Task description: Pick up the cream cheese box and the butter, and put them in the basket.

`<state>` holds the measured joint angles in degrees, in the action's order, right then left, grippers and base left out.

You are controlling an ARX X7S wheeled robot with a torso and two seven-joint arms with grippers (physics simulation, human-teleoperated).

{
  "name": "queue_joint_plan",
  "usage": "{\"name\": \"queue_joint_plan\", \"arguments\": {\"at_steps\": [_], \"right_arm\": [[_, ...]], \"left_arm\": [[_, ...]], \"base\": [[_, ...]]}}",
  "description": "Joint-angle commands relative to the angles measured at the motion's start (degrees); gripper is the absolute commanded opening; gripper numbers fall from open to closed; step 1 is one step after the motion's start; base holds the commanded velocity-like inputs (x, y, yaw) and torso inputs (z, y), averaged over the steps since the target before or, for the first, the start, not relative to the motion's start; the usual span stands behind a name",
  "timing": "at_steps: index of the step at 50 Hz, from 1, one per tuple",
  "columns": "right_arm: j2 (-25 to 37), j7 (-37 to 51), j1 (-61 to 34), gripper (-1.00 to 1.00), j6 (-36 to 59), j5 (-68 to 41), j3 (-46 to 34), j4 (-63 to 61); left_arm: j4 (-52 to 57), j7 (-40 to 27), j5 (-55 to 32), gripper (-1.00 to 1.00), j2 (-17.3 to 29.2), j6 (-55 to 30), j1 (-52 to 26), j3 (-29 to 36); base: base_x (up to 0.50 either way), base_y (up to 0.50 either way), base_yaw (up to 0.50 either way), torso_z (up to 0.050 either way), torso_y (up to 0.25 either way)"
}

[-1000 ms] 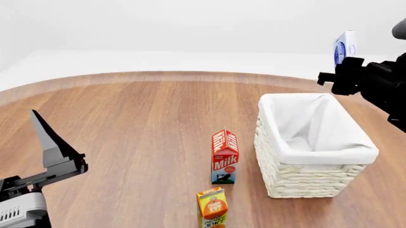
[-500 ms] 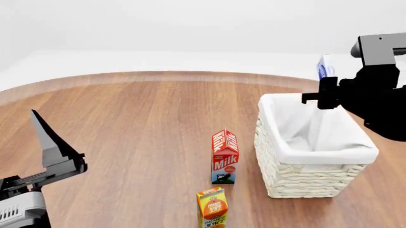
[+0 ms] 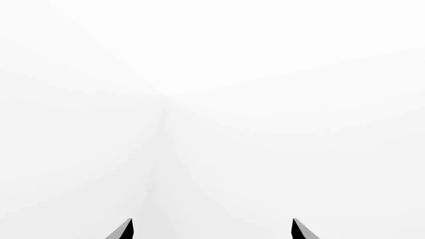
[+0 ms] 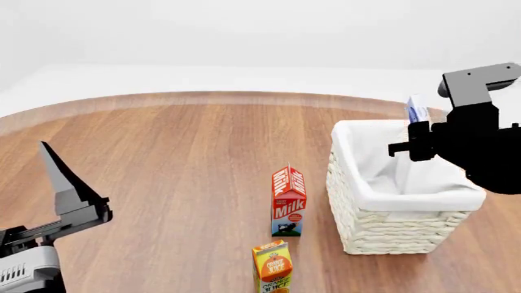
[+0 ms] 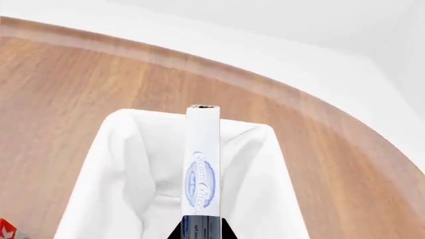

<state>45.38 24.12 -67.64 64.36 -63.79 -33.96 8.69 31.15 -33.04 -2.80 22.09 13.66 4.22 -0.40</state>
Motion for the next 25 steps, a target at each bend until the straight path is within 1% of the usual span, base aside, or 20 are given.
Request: {"name": "queue_joint_plan", "arguments": {"at_steps": [1, 25], "right_arm": [[-0.7, -2.4, 1.1, -1.00, -0.6, 2.9, 0.3, 0.0], [-0.2, -2.9, 3.9, -1.00, -2.7, 3.5, 0.0, 1.2]], "left_arm": [[-0.4, 1.4, 0.6, 1.00, -1.1, 0.7, 0.1, -1.2], [-0.7, 1.1, 0.7, 1.00, -0.8, 1.0, 0.3, -0.9]], "base": [[0.00, 0.00, 0.00, 0.000, 0.000], [0.00, 0.00, 0.00, 0.000, 0.001]]}}
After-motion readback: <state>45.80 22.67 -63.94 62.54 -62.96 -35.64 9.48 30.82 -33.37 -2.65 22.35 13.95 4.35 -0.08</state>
